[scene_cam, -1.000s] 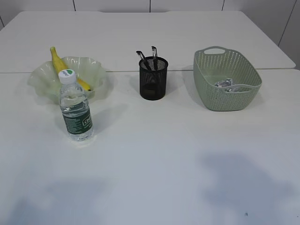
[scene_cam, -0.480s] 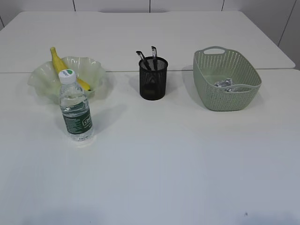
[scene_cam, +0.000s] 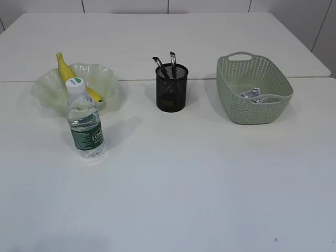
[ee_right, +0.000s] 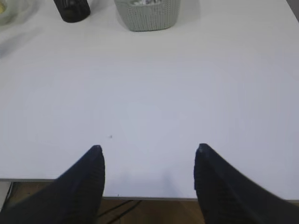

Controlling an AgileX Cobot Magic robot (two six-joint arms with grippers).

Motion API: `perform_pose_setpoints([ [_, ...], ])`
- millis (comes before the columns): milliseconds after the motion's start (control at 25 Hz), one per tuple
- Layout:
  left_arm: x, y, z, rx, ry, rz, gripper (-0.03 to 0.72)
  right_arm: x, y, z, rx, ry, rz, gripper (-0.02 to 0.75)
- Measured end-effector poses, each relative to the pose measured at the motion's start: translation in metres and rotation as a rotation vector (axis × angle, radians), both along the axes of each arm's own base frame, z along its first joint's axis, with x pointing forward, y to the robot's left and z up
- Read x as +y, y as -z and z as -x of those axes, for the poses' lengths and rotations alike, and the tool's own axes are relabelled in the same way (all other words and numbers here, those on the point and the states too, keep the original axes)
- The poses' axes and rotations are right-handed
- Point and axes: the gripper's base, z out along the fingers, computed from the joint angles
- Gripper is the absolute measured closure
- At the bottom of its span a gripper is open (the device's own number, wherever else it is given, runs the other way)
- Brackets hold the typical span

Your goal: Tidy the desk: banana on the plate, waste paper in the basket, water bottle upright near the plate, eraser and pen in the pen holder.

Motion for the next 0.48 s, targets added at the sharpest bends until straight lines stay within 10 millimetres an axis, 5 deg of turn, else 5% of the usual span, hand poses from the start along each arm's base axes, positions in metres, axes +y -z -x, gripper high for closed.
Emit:
perform_pose_setpoints([
  [200,0.001,0.023,-0.007,0.068,-0.006,-0.015,0.242,0.0,0.014,-0.007,0.04,-0.017,0.05,0.225],
  [480,0.0,0.037,-0.02,-0.001,0.0,-0.016,0.235,-0.005,0.016,-0.016,-0.023,0.014,0.108,0.214],
])
